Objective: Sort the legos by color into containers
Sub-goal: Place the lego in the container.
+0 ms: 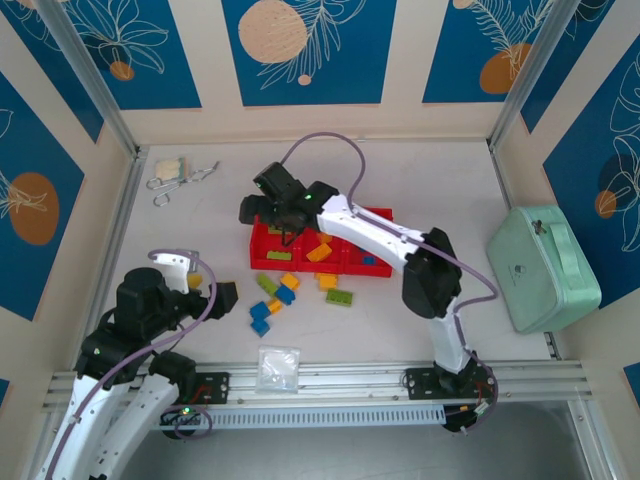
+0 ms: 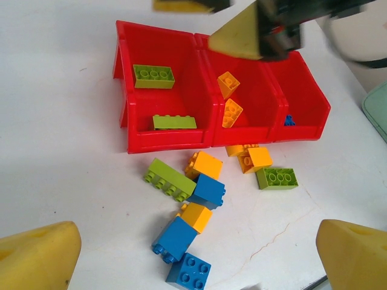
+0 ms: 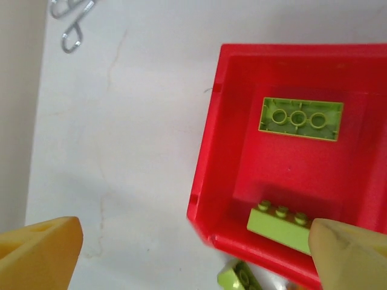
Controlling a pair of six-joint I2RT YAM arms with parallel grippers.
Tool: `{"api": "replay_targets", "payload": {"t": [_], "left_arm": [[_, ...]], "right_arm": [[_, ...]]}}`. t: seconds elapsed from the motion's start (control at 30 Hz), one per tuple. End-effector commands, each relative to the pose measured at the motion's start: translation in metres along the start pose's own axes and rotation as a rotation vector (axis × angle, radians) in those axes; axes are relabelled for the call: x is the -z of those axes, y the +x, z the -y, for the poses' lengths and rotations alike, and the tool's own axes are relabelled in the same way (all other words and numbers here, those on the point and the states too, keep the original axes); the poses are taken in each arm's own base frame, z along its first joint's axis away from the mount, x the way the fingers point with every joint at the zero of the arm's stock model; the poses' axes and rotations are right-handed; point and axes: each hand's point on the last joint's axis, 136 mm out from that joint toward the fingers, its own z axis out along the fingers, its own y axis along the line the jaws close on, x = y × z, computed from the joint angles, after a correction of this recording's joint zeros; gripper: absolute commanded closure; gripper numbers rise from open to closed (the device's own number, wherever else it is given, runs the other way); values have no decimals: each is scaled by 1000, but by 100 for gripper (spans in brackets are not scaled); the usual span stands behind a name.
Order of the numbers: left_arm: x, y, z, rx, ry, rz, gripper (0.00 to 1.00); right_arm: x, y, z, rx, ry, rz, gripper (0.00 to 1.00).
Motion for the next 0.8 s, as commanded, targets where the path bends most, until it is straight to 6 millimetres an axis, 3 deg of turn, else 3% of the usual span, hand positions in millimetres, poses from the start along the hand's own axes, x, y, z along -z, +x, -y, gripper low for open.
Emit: {"api": "replay_targets", "payload": {"t": [0.0, 0.2, 0.4, 0.57, 0.77], "left_arm": [[1, -3, 1, -31, 4, 23, 1], [1, -3, 3, -36, 17, 23, 0], [0, -3, 4, -37, 21, 21, 1], [0, -3, 4, -39, 24, 20, 1], [0, -3, 5, -39, 24, 22, 0]], "right_arm": [[61, -2, 11, 39, 48, 60, 1], [105, 48, 87, -29, 212, -11, 1], [112, 124, 157, -96, 360, -233, 1], [97, 161, 182, -128, 391, -327, 1], [70, 175, 189, -98, 424, -387, 1]]}}
